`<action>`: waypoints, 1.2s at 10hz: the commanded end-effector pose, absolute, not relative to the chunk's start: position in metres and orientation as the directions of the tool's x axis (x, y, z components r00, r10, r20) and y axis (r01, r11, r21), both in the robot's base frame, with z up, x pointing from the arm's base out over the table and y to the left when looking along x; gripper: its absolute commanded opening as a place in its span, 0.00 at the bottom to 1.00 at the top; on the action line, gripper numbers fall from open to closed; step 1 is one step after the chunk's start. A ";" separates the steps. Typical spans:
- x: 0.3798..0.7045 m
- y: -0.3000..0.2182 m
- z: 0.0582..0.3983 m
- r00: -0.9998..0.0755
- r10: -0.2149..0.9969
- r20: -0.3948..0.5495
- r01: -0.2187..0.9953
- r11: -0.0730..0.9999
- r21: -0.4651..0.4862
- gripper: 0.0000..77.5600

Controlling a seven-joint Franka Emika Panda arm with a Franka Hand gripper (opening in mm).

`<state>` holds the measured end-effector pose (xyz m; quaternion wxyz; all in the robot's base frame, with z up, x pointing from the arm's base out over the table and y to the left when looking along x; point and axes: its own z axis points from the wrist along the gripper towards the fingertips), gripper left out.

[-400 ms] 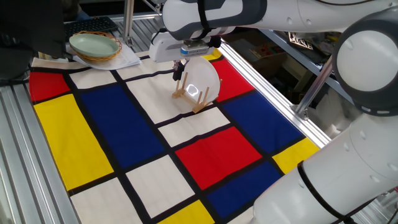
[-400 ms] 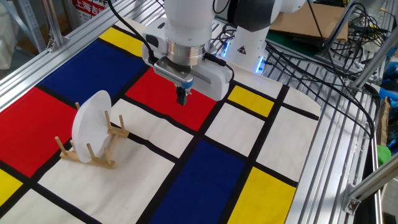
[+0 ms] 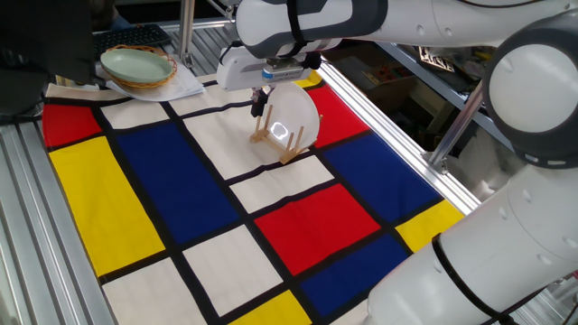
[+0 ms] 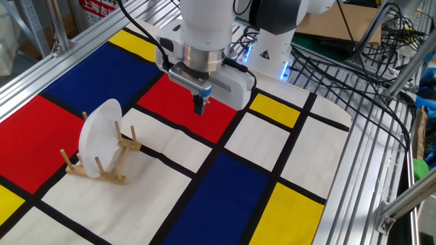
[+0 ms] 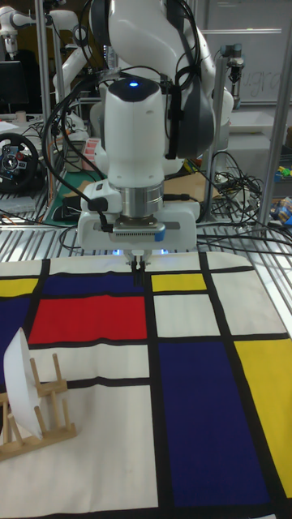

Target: Take the dish off the dish rack

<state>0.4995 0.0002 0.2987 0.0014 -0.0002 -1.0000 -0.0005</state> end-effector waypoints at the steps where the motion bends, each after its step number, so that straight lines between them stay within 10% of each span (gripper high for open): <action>1: 0.499 0.000 0.299 -1.000 0.011 0.007 0.012 0.991 0.136 0.00; 12: 0.518 -0.016 0.321 -0.992 -0.129 -0.002 -0.128 0.985 -0.115 0.00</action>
